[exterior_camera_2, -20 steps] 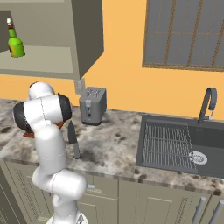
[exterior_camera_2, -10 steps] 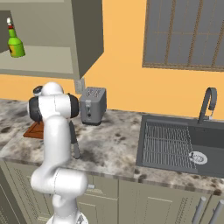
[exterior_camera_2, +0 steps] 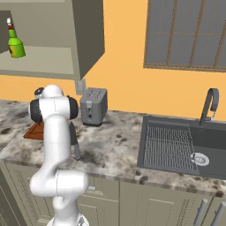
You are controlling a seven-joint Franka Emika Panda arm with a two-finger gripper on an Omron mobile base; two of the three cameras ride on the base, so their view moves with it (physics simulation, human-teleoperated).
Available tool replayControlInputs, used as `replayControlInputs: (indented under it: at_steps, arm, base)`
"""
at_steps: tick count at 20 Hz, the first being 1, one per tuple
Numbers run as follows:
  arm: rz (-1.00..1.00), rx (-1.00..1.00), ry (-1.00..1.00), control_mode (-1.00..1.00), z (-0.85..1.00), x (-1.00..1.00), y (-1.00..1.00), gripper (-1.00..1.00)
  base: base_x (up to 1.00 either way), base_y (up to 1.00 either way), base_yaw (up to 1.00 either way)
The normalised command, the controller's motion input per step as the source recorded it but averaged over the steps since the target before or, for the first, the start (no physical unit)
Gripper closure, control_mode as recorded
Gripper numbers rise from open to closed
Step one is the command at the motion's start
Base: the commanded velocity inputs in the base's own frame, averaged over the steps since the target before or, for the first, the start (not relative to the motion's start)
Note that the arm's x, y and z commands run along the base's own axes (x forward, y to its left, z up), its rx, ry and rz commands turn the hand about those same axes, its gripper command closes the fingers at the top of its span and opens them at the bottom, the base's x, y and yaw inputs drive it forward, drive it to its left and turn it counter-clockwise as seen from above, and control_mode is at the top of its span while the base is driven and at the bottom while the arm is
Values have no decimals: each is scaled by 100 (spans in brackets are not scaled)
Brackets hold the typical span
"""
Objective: Move the cutting board and knife to the sink. Then move spray from the cabinet to the counter.
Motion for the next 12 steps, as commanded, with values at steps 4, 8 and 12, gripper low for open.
replayControlInputs:
  at_steps: [4, 8, 12]
  arm:
    - [-4, 0, 0, -100, -5, 23, 0, -100]
    - [-4, 0, 0, -100, 0, 18, 0, -100]
    - [-3, 0, 0, -100, -13, 18, 0, -100]
  base:
    - [0, 0, 0]
    - [0, 0, 0]
    - [0, 0, 0]
